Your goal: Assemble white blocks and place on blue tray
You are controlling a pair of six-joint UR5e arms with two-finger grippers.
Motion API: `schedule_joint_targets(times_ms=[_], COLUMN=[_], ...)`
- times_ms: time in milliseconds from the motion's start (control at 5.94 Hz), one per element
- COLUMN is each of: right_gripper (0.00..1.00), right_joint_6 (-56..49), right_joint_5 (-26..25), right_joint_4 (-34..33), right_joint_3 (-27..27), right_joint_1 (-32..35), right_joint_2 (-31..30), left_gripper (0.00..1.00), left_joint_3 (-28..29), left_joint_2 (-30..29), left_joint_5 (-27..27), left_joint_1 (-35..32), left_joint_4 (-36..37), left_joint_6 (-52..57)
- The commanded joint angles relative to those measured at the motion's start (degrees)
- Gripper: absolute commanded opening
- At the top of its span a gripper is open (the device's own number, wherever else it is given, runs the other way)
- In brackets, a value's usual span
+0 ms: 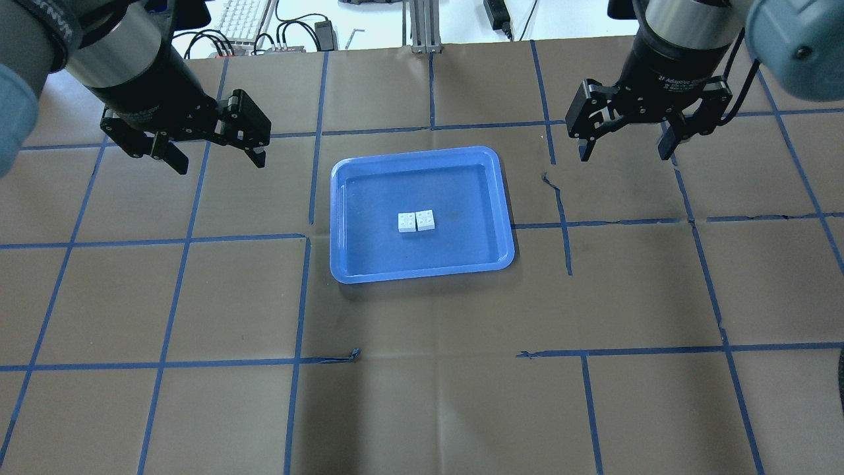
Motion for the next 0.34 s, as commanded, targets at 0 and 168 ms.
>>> schedule_joint_targets(times_ms=[0, 168], right_gripper=[1.0, 1.0], right_joint_6=[0.0, 0.1], right_joint_5=[0.1, 0.1], right_joint_4=[0.0, 0.0], right_joint_3=[0.1, 0.1], right_joint_1=[-0.2, -0.2], right_joint_2=[0.0, 0.0], left_gripper=[0.99, 0.99], left_joint_3=[0.0, 0.1], left_joint_2=[0.0, 0.0], left_joint_5=[0.1, 0.6], left_joint_1=[0.0, -0.1], left_joint_4=[0.3, 0.3], left_joint_6=[-0.1, -0.1])
